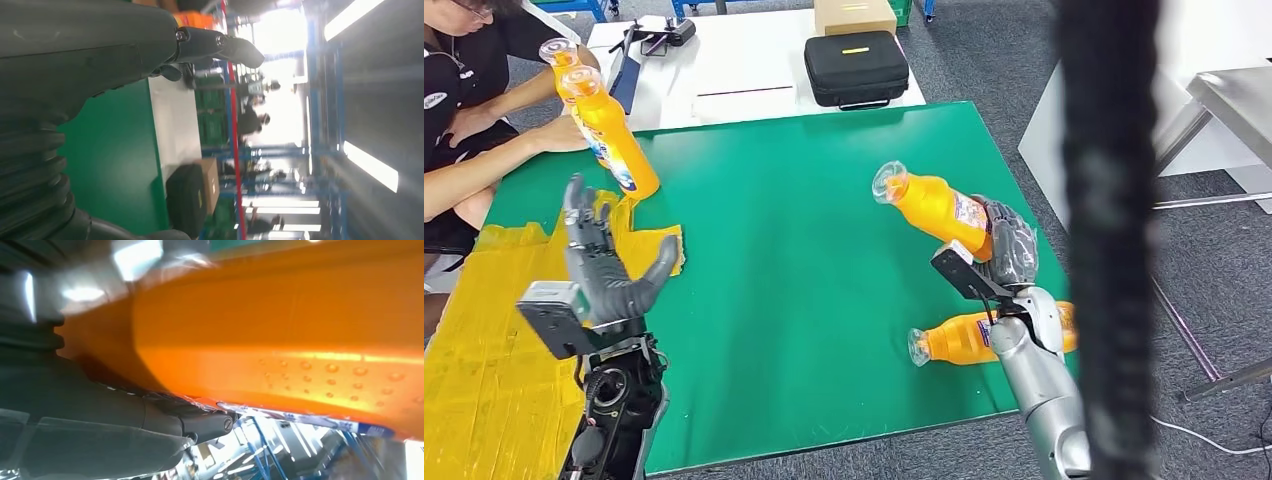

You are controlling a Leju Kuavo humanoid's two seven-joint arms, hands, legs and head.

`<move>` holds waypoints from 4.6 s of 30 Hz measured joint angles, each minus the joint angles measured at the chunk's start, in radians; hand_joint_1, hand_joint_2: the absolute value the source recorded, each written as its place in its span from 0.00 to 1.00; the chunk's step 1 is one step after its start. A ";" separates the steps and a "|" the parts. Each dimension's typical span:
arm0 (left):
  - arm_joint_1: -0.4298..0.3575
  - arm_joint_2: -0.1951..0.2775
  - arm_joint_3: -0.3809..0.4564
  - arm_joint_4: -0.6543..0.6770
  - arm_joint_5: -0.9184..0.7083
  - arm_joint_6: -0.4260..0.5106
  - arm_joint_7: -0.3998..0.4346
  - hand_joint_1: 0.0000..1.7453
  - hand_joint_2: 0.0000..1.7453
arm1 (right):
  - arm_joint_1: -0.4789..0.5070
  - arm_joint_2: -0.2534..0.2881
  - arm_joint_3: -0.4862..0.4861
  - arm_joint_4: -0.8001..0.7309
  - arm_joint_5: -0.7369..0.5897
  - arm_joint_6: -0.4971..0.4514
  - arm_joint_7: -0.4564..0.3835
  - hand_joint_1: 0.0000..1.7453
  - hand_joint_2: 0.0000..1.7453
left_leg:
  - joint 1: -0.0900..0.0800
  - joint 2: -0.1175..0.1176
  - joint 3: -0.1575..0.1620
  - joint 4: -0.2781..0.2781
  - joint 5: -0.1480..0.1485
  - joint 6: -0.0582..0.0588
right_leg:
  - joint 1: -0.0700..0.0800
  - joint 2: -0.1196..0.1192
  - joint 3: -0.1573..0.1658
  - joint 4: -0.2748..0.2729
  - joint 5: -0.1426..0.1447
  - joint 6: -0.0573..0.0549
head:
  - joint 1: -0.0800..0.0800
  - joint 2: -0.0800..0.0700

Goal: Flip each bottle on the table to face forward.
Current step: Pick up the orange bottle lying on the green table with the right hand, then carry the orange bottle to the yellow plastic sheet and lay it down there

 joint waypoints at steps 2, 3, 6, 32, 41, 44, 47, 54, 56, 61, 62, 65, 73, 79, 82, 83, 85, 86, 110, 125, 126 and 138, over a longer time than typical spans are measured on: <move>-0.006 0.011 -0.028 0.002 -0.022 -0.043 0.033 0.00 1.00 | 0.011 0.017 0.000 -0.037 -0.088 0.015 -0.052 1.00 1.00 | 0.000 0.000 0.000 0.000 0.000 0.000 | 0.000 0.000 0.000 0.000 0.000 0.000 | 0.000 0.000; -0.010 0.016 -0.041 0.003 -0.029 -0.068 0.049 0.00 1.00 | 0.015 0.024 0.001 -0.051 -0.128 0.027 -0.075 1.00 1.00 | 0.000 0.000 0.000 0.000 0.000 0.000 | 0.000 0.000 0.000 0.000 0.000 0.000 | 0.000 0.000; -0.023 0.036 -0.072 0.012 -0.034 -0.144 0.089 0.00 1.00 | 0.019 0.045 0.012 -0.079 -0.221 0.082 -0.123 1.00 1.00 | 0.000 0.000 0.000 0.000 0.001 0.000 | 0.000 0.000 0.000 0.000 0.000 0.000 | 0.000 0.000; -0.037 0.089 -0.162 0.002 -0.050 -0.381 0.172 0.00 1.00 | -0.011 0.202 0.209 -0.034 -0.624 0.649 -0.233 1.00 1.00 | 0.001 0.001 0.000 0.000 0.001 0.000 | 0.000 0.000 -0.001 0.000 0.000 0.000 | 0.000 0.000; -0.052 0.077 -0.181 -0.003 -0.050 -0.416 0.184 0.00 1.00 | -0.021 0.234 0.260 -0.024 -0.672 0.752 -0.254 1.00 1.00 | 0.000 0.001 -0.001 0.000 0.001 0.000 | 0.000 0.000 -0.001 0.000 0.000 0.000 | 0.000 0.000; -0.052 0.074 -0.183 -0.003 -0.050 -0.424 0.185 0.00 1.00 | -0.022 0.239 0.273 -0.024 -0.660 0.754 -0.252 1.00 1.00 | 0.000 0.001 -0.001 0.000 0.001 0.000 | 0.000 0.000 -0.001 0.000 0.000 0.000 | 0.000 0.000; -0.053 0.068 -0.187 -0.003 -0.050 -0.433 0.186 0.00 1.00 | -0.024 0.246 0.286 -0.021 -0.645 0.746 -0.249 1.00 1.00 | 0.000 0.001 -0.001 0.000 0.001 0.000 | 0.000 0.000 -0.001 0.000 0.000 0.000 | 0.000 0.000; -0.056 0.060 -0.195 -0.003 -0.050 -0.437 0.187 0.00 1.00 | -0.029 0.256 0.306 -0.013 -0.633 0.732 -0.246 1.00 1.00 | 0.000 0.001 -0.001 0.000 0.001 0.000 | 0.000 0.000 -0.001 0.000 0.000 0.000 | 0.000 0.000; -0.057 0.058 -0.196 -0.003 -0.050 -0.439 0.187 0.00 1.00 | -0.030 0.258 0.307 -0.012 -0.630 0.729 -0.245 1.00 1.00 | 0.000 0.001 -0.001 0.000 0.001 0.000 | 0.000 0.000 -0.001 0.000 0.000 0.000 | 0.000 0.000; -0.057 0.055 -0.205 -0.003 -0.051 -0.446 0.188 0.00 1.00 | -0.032 0.267 0.316 -0.005 -0.594 0.687 -0.234 1.00 1.00 | 0.000 0.001 -0.001 0.000 0.001 0.000 | 0.000 0.000 -0.001 0.000 0.000 0.000 | 0.000 0.000; -0.057 0.054 -0.207 -0.003 -0.052 -0.447 0.188 0.00 1.00 | -0.034 0.269 0.319 -0.003 -0.588 0.677 -0.230 1.00 1.00 | 0.000 0.001 -0.001 0.000 0.001 0.000 | 0.000 0.000 -0.001 0.000 0.000 0.000 | 0.000 0.000; -0.057 0.052 -0.216 -0.005 -0.057 -0.450 0.188 0.00 1.00 | -0.040 0.275 0.323 0.006 -0.577 0.651 -0.225 1.00 1.00 | 0.000 0.001 -0.001 0.000 0.001 0.000 | 0.000 0.000 -0.001 0.000 0.000 0.000 | 0.000 0.000; -0.047 0.044 -0.251 -0.029 -0.070 -0.440 0.210 0.00 1.00 | -0.056 0.295 0.340 0.029 -0.483 0.534 -0.200 1.00 1.00 | 0.000 0.001 -0.001 0.000 0.001 0.000 | 0.000 0.000 -0.001 0.000 0.000 0.000 | 0.000 0.000; -0.046 0.033 -0.263 -0.028 -0.060 -0.438 0.224 0.00 1.00 | -0.059 0.315 0.376 0.037 -0.416 0.484 -0.177 1.00 1.00 | 0.000 0.001 -0.001 0.000 0.001 0.000 | 0.000 0.000 -0.001 0.000 0.000 0.000 | 0.000 0.000; -0.046 0.033 -0.263 -0.027 -0.052 -0.438 0.226 0.00 1.00 | -0.062 0.318 0.381 0.037 -0.409 0.480 -0.169 1.00 1.00 | 0.000 0.001 -0.001 0.000 0.001 0.000 | 0.000 0.000 -0.001 0.000 0.000 0.000 | 0.000 0.000; -0.046 0.033 -0.263 -0.026 -0.051 -0.438 0.227 0.00 1.00 | -0.063 0.318 0.382 0.037 -0.409 0.479 -0.168 1.00 1.00 | 0.000 0.001 -0.001 0.000 0.001 0.000 | 0.000 0.000 -0.001 0.000 0.000 0.000 | 0.000 0.000; -0.046 0.033 -0.263 -0.026 -0.048 -0.438 0.227 0.00 1.00 | -0.063 0.318 0.382 0.037 -0.407 0.479 -0.167 1.00 1.00 | 0.000 0.001 -0.001 0.000 0.001 0.000 | 0.000 0.000 -0.001 0.000 0.000 0.000 | 0.000 0.000; -0.046 0.033 -0.263 -0.026 -0.048 -0.438 0.227 0.00 1.00 | -0.064 0.318 0.382 0.037 -0.407 0.479 -0.167 1.00 1.00 | 0.000 0.001 -0.001 0.000 0.001 0.000 | 0.000 0.000 -0.001 0.000 0.000 0.000 | 0.000 0.000; -0.072 0.023 -0.264 0.065 0.006 -0.369 0.249 0.00 1.00 | -0.042 0.312 0.460 0.036 -0.342 0.492 -0.138 1.00 1.00 | 0.000 0.001 -0.001 0.000 0.001 -0.001 | 0.000 0.000 -0.002 0.000 0.000 0.000 | 0.000 0.000; -0.068 0.015 -0.269 0.060 -0.046 -0.281 0.242 0.86 1.00 | -0.067 0.312 0.499 0.063 -0.348 0.491 -0.134 1.00 1.00 | 0.000 0.001 -0.002 0.000 0.001 -0.001 | 0.000 0.000 -0.002 0.000 0.000 0.000 | 0.000 0.000; -0.066 0.015 -0.267 0.058 -0.043 -0.272 0.235 1.00 1.00 | -0.070 0.313 0.504 0.065 -0.350 0.492 -0.132 1.00 1.00 | 0.000 0.001 -0.002 0.000 0.001 -0.001 | 0.000 0.000 -0.002 0.000 0.000 0.000 | 0.000 0.000; -0.049 0.016 -0.260 0.040 0.018 -0.255 0.218 1.00 1.00 | -0.078 0.319 0.525 0.075 -0.370 0.480 -0.128 1.00 1.00 | 0.000 0.001 -0.002 0.000 0.001 -0.001 | 0.000 0.000 -0.003 0.000 0.000 0.000 | 0.000 0.000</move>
